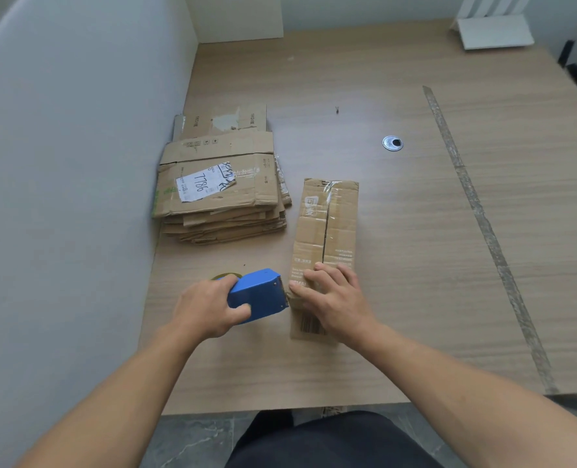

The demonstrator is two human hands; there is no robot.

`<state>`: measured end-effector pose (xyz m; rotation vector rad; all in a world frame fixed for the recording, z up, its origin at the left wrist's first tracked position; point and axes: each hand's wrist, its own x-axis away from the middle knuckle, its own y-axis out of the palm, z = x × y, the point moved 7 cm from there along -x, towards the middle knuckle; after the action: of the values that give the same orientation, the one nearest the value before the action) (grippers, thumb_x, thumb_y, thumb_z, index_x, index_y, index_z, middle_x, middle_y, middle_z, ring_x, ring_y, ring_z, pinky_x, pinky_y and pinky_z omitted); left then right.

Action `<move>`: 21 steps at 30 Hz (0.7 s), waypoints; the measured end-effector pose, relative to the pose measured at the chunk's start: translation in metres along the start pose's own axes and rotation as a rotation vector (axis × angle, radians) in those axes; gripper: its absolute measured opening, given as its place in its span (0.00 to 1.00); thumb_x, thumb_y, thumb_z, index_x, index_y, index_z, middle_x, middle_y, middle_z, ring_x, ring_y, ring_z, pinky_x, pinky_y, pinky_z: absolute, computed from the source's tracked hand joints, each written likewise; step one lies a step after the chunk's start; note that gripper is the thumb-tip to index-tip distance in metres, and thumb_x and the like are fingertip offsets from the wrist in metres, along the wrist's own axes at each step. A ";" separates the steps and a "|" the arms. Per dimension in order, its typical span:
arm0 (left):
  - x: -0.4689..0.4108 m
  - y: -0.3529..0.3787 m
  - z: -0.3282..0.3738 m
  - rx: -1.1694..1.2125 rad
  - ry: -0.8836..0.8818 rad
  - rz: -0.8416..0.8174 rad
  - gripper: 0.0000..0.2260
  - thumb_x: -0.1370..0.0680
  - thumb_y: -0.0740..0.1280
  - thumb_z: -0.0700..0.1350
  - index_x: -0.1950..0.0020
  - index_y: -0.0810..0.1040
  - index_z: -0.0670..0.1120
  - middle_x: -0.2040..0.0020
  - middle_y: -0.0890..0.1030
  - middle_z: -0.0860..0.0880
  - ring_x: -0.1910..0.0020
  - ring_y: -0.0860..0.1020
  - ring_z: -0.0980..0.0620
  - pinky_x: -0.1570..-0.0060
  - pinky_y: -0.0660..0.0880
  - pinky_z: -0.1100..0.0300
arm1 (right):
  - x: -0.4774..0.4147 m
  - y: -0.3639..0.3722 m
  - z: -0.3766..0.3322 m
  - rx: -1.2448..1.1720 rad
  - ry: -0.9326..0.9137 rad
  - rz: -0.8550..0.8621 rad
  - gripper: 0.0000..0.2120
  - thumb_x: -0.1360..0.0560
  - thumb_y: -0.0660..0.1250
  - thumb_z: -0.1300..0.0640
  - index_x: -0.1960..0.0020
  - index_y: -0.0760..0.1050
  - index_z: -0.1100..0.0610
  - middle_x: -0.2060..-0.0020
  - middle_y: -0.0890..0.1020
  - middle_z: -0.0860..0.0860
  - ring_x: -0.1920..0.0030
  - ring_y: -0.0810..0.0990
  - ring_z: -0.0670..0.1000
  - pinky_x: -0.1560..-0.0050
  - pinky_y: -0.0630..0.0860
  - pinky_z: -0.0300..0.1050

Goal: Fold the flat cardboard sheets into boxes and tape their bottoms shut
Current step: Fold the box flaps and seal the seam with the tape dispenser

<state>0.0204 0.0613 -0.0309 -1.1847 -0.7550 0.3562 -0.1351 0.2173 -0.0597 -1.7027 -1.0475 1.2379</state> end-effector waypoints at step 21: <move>-0.017 -0.016 -0.019 -0.100 0.056 -0.128 0.10 0.29 0.64 0.59 0.56 0.72 0.54 0.62 0.78 0.55 0.60 0.76 0.51 0.66 0.66 0.57 | 0.001 -0.004 0.004 -0.049 0.092 -0.030 0.16 0.24 0.60 0.43 0.41 0.80 0.42 0.43 0.80 0.51 0.37 0.73 0.55 0.34 0.60 0.53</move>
<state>0.0198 0.0320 -0.0254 -1.2277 -0.8033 0.1803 -0.1397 0.2200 -0.0576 -1.7574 -1.0524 1.1127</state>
